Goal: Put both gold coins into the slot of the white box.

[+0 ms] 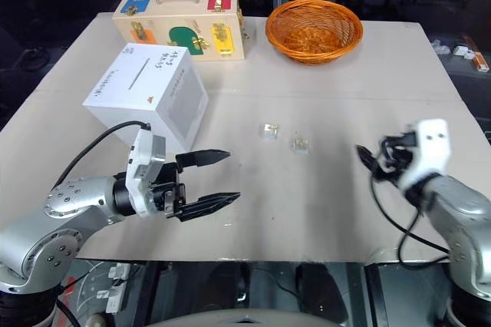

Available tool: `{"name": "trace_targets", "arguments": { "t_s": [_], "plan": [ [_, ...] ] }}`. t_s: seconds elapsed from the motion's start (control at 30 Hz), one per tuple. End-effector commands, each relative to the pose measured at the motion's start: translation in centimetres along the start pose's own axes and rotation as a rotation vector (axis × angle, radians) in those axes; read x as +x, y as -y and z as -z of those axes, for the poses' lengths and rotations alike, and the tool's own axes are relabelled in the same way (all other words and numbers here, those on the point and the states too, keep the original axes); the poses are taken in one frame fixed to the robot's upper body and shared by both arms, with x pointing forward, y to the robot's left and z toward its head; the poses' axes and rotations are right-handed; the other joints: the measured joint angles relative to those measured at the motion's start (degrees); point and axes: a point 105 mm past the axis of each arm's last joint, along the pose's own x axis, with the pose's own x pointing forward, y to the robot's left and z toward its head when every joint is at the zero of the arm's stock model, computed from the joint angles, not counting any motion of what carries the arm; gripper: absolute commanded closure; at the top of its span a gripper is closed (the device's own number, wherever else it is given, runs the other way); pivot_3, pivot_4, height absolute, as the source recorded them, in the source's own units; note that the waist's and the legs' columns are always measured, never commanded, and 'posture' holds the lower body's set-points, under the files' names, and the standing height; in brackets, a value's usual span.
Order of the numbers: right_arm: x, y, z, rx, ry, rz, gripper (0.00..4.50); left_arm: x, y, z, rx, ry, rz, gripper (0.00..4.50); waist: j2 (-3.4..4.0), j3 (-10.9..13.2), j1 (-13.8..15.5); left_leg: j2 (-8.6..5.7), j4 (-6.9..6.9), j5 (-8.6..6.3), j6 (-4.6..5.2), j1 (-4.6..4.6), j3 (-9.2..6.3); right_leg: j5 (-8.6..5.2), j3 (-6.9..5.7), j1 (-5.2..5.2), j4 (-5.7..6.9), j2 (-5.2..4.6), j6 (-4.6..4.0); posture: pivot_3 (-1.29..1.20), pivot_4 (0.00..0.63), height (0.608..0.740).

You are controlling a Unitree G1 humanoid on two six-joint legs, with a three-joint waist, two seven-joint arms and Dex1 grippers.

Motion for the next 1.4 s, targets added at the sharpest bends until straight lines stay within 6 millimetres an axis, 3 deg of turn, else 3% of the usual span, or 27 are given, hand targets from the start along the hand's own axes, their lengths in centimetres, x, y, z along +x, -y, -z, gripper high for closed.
{"name": "trace_targets", "arguments": {
  "t_s": [0.03, 0.17, 0.27, 0.63, 1.13, 1.27, 1.3, 1.4],
  "plan": [
    [3.0, -2.7, -0.1, 0.001, -0.029, -0.028, 2.35, -0.5, -0.7, -0.3, 0.028, 0.012, -0.033, 0.0, 0.01, 0.0, 0.3, 0.0, 0.02, 0.0, 0.0, -0.02, -0.01, 0.0, -0.02, -0.01, 0.02, 0.0, -0.01, 0.0, 0.15, 0.726],
    [5.7, -4.3, -0.4, -0.014, -0.059, -0.026, 2.35, -1.1, -1.2, 0.0, 0.036, 0.003, -0.053, 0.0, 0.01, 0.0, 1.2, -0.15, 0.03, 0.0, 0.0, -0.15, 0.08, 0.0, 0.02, -0.07, -0.07, -0.18, -0.01, 0.0, 0.15, 0.726],
    [6.5, -5.0, -0.7, -0.012, -0.07, -0.035, 2.35, -1.4, -1.4, -0.1, 0.046, -0.003, -0.061, 0.0, 0.01, 0.0, 1.0, -0.18, 0.02, 0.0, 0.0, -0.22, 0.09, 0.0, 0.02, -0.12, -0.11, -0.23, 0.0, 0.0, 0.15, 0.726],
    [7.0, -6.1, 0.0, -0.041, -0.14, -0.054, 2.35, -0.5, 0.3, -2.1, 0.068, 0.01, -0.074, 0.0, 0.02, 0.0, 0.8, -0.17, -0.08, 0.0, 0.0, -0.21, 0.05, 0.0, -0.01, -0.15, -0.07, -0.22, -0.01, 0.0, 0.15, 0.726],
    [6.9, -5.8, 1.1, -0.053, -0.185, -0.025, 2.35, -0.7, -0.2, -1.1, 0.046, -0.008, -0.081, 0.0, 0.02, 0.0, 0.8, -0.17, -0.08, 0.0, 0.0, -0.21, 0.06, 0.0, -0.02, -0.15, -0.08, -0.21, -0.01, 0.0, 0.15, 0.726],
    [6.8, -5.9, 1.2, -0.052, -0.193, -0.026, 4.25, -0.9, -0.3, -1.2, 0.05, -0.009, -0.083, 0.0, 0.02, 0.0, 0.8, -0.17, -0.09, 0.0, 0.0, -0.21, 0.05, 0.0, -0.02, -0.15, -0.08, -0.21, -0.01, 0.0, 0.15, 0.726],
    [6.7, -5.9, 1.3, -0.051, -0.195, -0.026, 4.47, -0.9, -0.3, -1.2, 0.051, -0.009, -0.083, 0.0, 0.02, 0.0, 0.8, -0.17, -0.09, -0.01, 0.0, -0.21, 0.05, 0.0, -0.02, -0.15, -0.08, -0.21, -0.01, 0.0, 0.15, 0.726],
    [6.6, -5.9, 1.4, -0.048, -0.202, -0.03, 4.47, -0.9, -0.4, -1.5, 0.054, -0.006, -0.083, 0.0, 0.02, 0.0, 0.8, -0.17, -0.09, -0.01, 0.0, -0.2, 0.05, 0.0, -0.02, -0.14, -0.08, -0.21, -0.01, 0.0, 0.15, 0.726]
  ]
}}
